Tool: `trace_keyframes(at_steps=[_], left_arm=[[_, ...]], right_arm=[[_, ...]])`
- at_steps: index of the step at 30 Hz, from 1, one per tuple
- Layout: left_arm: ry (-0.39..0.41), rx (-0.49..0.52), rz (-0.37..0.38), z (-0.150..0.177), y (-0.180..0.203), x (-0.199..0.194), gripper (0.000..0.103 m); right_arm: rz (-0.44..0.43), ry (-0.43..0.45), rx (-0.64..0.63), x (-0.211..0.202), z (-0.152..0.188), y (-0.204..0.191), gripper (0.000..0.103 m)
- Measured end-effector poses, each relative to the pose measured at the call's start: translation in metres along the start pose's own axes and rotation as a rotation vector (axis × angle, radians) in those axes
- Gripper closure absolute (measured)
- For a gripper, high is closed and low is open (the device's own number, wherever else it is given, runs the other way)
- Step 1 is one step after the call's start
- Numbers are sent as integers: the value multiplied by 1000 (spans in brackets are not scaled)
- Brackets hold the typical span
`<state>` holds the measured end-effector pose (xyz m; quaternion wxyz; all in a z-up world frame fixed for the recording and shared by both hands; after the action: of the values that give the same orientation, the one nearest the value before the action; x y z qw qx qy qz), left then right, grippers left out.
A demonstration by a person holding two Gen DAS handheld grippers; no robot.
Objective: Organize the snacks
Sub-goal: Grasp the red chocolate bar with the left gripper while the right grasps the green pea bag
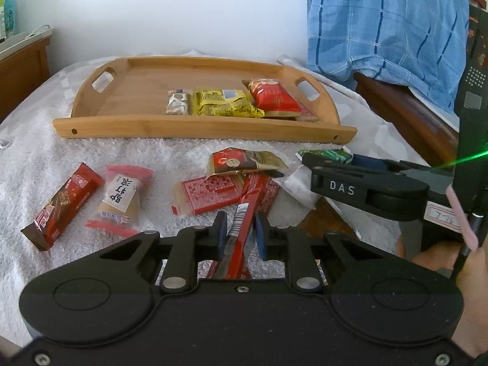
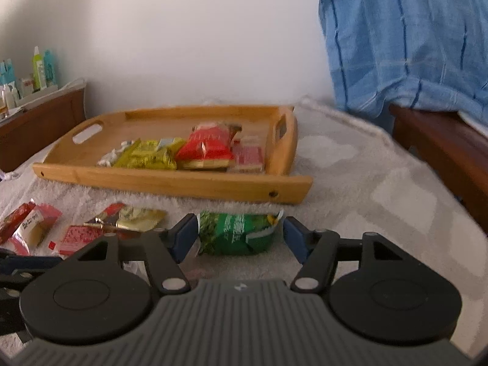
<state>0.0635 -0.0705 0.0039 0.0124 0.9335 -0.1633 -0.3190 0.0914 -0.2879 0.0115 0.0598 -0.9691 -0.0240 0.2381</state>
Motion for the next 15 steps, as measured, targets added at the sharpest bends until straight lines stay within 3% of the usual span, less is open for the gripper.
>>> trace_keyframes(at_steps=[4,11,13,15], left_arm=[[9,-13,-8,-3,0,-7,88],[40,-44,-6,-13,-3,-19,89],[29,-25,1,-12,-1,-17,89],[-8,-17,-5,-7,0,-11,89]], right_arm=[[10,11,-1,-3,-1,-1,49],[38,75,36,-21,-9,9,52],[56,86,51,-25,-11,15,67],[71,84,66,-26,-12,20,67]])
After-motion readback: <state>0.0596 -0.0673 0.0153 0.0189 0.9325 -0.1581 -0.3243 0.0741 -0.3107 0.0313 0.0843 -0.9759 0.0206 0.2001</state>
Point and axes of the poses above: each gripper's, at about its wrist camera, not at the fingertips, and x roughly the way its jaws point, y to its right, z to its underside, the point moved 4 cm from there along x, roughly the way its jaws point, and after that the axes turned 7 degrees about y, right-handed, at the moved point
